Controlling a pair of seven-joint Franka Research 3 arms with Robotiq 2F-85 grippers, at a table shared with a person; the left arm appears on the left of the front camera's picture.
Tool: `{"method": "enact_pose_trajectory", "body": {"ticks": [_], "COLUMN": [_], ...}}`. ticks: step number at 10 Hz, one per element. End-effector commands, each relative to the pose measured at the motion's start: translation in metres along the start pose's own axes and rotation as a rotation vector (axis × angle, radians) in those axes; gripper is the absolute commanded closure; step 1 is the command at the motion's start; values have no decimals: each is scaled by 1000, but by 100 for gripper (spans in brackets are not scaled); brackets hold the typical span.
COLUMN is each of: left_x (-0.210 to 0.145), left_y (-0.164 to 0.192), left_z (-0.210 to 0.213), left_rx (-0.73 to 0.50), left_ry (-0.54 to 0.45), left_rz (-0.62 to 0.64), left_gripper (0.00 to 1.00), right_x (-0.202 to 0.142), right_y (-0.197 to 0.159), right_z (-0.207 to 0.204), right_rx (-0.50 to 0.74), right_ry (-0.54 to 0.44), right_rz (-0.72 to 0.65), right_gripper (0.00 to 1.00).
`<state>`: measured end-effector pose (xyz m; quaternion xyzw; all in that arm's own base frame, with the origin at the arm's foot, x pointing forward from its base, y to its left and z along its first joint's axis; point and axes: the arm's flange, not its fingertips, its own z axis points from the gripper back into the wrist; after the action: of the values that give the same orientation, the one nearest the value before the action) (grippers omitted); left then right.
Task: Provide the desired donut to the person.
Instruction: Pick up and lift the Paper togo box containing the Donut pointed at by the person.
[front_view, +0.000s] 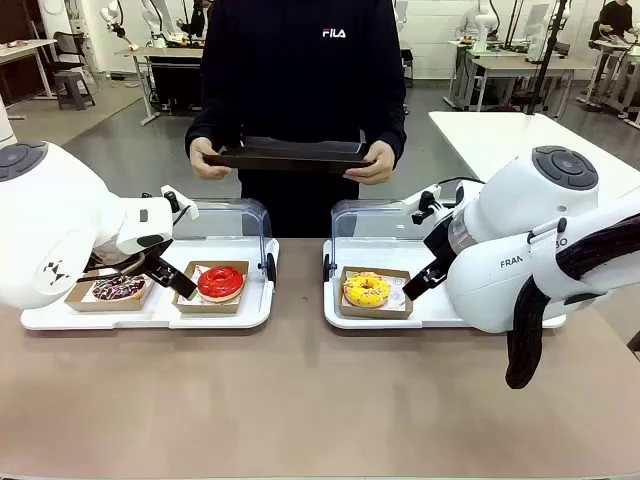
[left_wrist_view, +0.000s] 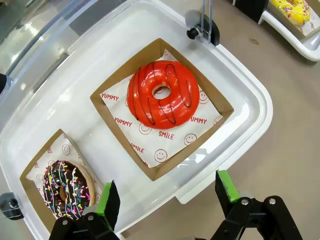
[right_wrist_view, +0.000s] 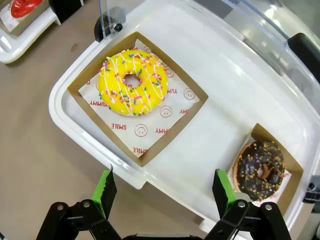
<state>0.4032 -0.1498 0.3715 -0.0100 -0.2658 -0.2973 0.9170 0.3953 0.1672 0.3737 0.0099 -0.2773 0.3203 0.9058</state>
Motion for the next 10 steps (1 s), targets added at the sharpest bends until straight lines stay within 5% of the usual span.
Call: {"method": "enact_pose_trajectory", "body": {"ticks": [1, 10], "left_x": [0, 0], "left_y": [0, 0], "left_z": [0, 0], "left_rx": [0, 0], "left_ry": [0, 0], "left_rz": [0, 0], "left_gripper": [0, 0], "right_x": [0, 0], "right_y": [0, 0], "right_z": [0, 0], "right_rx": [0, 0], "right_ry": [0, 0], "right_rz": [0, 0], "right_gripper": [0, 0]}}
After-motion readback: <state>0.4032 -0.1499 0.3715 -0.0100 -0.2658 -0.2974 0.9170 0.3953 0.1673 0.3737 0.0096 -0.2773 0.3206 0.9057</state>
